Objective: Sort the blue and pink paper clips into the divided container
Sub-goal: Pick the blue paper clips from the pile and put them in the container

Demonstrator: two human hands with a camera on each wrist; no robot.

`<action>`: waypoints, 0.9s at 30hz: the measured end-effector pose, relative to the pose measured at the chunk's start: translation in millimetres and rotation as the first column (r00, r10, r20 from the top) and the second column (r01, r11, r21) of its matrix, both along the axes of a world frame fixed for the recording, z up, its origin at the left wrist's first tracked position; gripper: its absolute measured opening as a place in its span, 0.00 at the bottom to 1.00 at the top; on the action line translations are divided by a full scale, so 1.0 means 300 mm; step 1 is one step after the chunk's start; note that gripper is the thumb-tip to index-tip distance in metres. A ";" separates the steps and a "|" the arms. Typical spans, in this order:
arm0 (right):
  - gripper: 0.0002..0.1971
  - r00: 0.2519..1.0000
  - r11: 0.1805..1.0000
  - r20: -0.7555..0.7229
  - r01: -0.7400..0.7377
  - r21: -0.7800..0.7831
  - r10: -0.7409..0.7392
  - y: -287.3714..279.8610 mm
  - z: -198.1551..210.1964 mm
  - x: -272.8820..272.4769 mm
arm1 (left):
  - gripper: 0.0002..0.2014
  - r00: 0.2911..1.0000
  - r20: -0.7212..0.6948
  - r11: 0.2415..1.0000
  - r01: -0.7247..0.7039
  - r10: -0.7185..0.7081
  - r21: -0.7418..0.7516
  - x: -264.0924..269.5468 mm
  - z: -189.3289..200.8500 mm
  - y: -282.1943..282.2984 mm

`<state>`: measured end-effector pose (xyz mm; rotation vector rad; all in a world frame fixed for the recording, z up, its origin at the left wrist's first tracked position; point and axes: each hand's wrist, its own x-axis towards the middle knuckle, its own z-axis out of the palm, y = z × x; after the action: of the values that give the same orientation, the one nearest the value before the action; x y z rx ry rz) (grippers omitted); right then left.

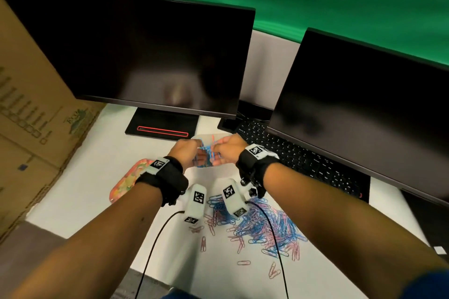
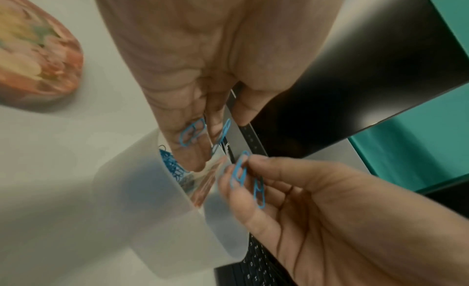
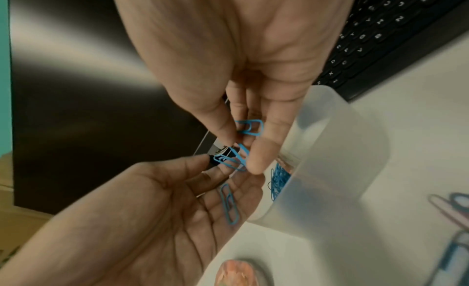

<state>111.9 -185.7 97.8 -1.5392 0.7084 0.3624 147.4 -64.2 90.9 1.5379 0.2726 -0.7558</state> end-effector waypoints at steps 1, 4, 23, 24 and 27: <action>0.11 1.000 1.000 -0.003 0.001 -0.007 -0.001 0.004 -0.003 0.022 | 0.08 1.000 0.002 0.999 -0.004 0.004 0.034 0.015 -0.001 -0.002; 0.09 0.997 0.994 0.031 -0.065 -0.086 0.068 -0.005 -0.007 0.058 | 0.09 1.000 0.006 0.993 -0.014 0.013 0.121 0.048 -0.009 -0.009; 0.14 0.855 0.567 -0.238 -0.490 -0.662 0.460 -0.221 -0.199 -0.476 | 0.08 0.430 0.393 0.575 0.480 -0.813 0.662 -0.211 -0.198 0.035; 0.17 0.809 0.483 -0.258 -0.536 -0.693 0.528 -0.212 -0.218 -0.516 | 0.08 0.383 0.347 0.506 0.490 -0.856 0.710 -0.236 -0.218 0.036; 0.27 0.644 0.276 -0.257 -0.606 -0.746 0.721 -0.166 -0.264 -0.607 | 0.17 0.225 0.233 0.316 0.482 -0.946 0.817 -0.299 -0.281 0.043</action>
<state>-70.2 -235.3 18.5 -2.7190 -0.0220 0.6147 57.7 -51.2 6.4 2.5195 -1.1278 -0.7796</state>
